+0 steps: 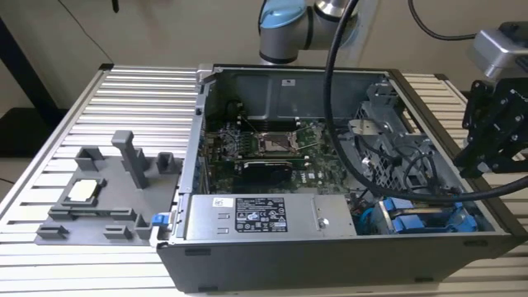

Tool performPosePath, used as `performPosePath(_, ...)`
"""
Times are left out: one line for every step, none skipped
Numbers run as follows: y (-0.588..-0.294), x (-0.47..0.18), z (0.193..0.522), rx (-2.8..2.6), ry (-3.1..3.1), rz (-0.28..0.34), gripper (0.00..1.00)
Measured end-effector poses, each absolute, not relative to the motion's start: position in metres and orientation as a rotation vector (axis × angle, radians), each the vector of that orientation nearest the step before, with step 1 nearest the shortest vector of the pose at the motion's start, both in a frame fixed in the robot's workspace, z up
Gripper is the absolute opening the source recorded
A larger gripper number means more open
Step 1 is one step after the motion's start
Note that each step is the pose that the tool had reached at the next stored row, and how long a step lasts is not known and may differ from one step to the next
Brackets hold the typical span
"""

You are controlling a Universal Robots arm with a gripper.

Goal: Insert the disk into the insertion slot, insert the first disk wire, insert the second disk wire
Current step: 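Insert the first disk wire, then insert the second disk wire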

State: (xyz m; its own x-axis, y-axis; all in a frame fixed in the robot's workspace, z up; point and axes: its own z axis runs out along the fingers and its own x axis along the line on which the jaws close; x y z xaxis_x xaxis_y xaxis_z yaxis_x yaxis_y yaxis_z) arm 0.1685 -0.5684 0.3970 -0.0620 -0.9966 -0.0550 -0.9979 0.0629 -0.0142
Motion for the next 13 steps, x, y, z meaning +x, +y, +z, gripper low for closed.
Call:
performPosePath(-0.566, 0.169, 0.397, -2.116, 2.253, 0.043, 0.27)
performPosePath(-0.564, 0.169, 0.397, -2.117, 2.253, 0.043, 0.27)
performPosePath(-0.560, 0.169, 0.397, -2.116, 2.253, 0.042, 0.27)
performPosePath(-0.557, 0.169, 0.397, -2.116, 2.253, 0.043, 0.27)
performPosePath(-0.554, 0.169, 0.397, -2.116, 2.253, 0.042, 0.27)
performPosePath(-0.551, 0.169, 0.397, -2.116, 2.253, 0.042, 0.27)
performPosePath(-0.548, 0.169, 0.397, -2.116, 2.253, 0.042, 0.27)
performPosePath(-0.544, 0.169, 0.397, -2.116, 2.253, 0.042, 0.27)
performPosePath(-0.541, 0.169, 0.397, -2.116, 2.253, 0.042, 0.27)
performPosePath(-0.539, 0.169, 0.397, -2.116, 2.253, 0.042, 0.27)
performPosePath(-0.538, 0.169, 0.397, -2.116, 2.253, 0.042, 0.27)
performPosePath(-0.538, 0.168, 0.397, -2.116, 2.253, 0.042, 0.27)
performPosePath(-0.538, 0.168, 0.397, -2.116, 2.253, 0.042, 0.27)
